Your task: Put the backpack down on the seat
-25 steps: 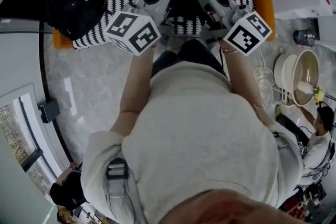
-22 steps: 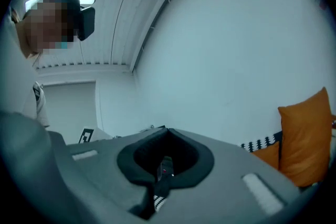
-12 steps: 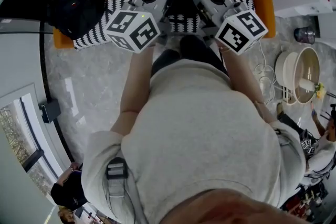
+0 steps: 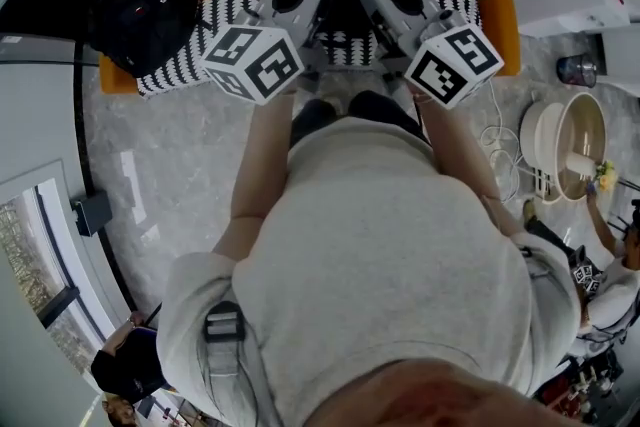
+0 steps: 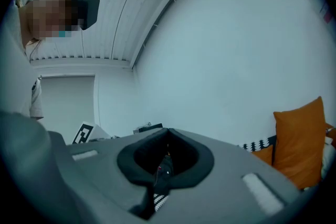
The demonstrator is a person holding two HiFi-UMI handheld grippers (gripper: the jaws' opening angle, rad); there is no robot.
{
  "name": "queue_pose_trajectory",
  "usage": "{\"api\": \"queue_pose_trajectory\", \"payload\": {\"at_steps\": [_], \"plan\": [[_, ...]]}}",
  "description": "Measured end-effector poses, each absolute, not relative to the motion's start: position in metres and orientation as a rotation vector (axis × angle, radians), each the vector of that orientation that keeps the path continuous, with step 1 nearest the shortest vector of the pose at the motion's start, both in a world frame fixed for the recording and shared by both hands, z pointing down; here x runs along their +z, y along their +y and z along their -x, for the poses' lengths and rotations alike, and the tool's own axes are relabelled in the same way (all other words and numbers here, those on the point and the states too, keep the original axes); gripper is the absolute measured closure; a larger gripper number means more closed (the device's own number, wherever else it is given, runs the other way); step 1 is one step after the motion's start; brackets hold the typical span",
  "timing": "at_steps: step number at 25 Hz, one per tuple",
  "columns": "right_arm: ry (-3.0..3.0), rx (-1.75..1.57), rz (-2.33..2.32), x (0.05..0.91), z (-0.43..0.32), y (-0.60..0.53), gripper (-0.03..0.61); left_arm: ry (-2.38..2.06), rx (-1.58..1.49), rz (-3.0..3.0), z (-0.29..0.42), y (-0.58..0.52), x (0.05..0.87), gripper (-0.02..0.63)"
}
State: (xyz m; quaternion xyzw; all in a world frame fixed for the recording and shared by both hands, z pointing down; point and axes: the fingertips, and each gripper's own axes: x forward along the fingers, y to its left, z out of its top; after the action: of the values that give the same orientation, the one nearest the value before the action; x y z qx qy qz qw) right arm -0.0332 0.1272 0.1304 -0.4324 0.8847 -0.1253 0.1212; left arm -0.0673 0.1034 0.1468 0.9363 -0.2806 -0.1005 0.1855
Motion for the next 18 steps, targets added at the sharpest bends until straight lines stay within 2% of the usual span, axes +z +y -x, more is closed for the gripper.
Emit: {"api": "queue_pose_trajectory", "payload": {"at_steps": [18], "plan": [[2.674,-0.331,1.274,0.135,0.026,0.145,0.575,-0.838,-0.314,-2.598,0.059,0.115,0.148,0.607]]}}
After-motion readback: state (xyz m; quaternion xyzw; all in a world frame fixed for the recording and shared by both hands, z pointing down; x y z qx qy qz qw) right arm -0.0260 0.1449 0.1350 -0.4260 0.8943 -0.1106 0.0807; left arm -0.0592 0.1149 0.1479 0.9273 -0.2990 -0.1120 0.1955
